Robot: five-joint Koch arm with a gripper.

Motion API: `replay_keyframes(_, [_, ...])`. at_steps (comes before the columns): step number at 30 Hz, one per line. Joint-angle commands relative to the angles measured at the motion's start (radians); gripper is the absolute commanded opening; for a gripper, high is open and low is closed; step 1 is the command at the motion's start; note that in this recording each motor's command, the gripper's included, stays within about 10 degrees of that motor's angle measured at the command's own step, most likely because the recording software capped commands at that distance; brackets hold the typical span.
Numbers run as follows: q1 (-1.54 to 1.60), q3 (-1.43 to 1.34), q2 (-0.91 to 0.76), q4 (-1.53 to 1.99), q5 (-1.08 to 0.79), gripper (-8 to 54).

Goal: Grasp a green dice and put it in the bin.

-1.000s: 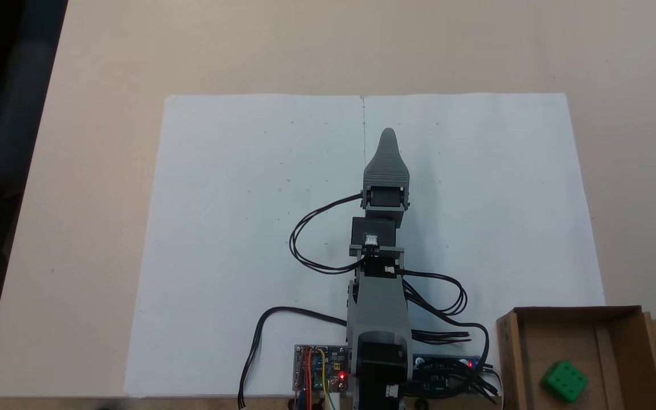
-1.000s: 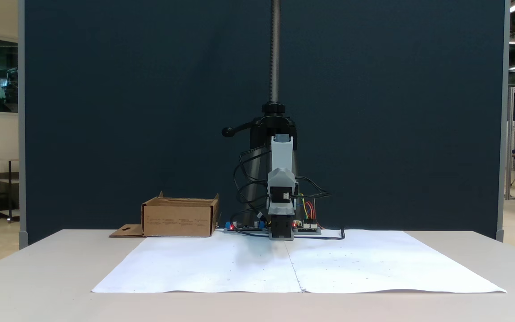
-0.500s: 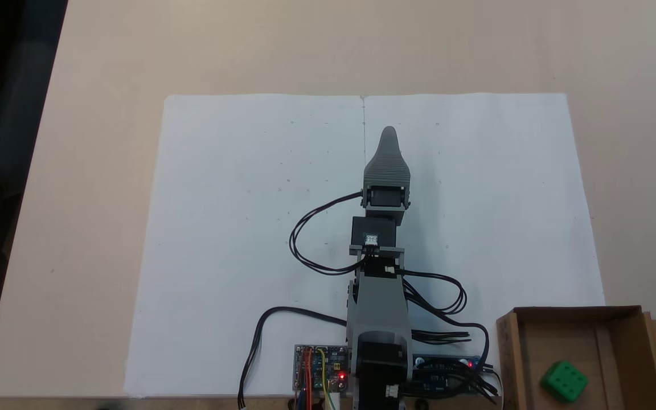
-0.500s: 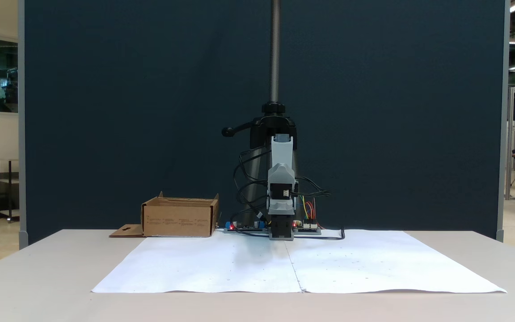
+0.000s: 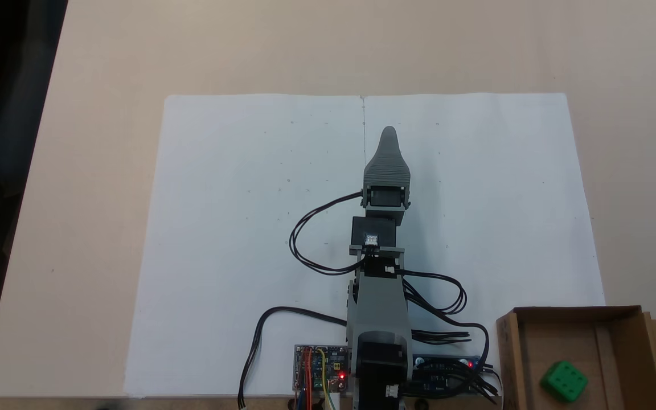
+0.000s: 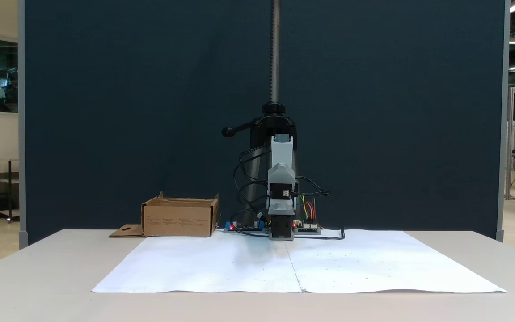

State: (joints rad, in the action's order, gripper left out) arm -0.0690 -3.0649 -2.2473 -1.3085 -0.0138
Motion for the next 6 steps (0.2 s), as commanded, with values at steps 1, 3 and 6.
replay_keyframes(1, [-0.008, -0.066, -0.123, -0.094, -0.040, 46.0])
replay_keyframes(3, [-0.008, -0.066, -0.123, -0.094, -0.040, 46.0])
replay_keyframes(6, [-0.008, -0.066, -0.121, -0.094, -0.040, 46.0])
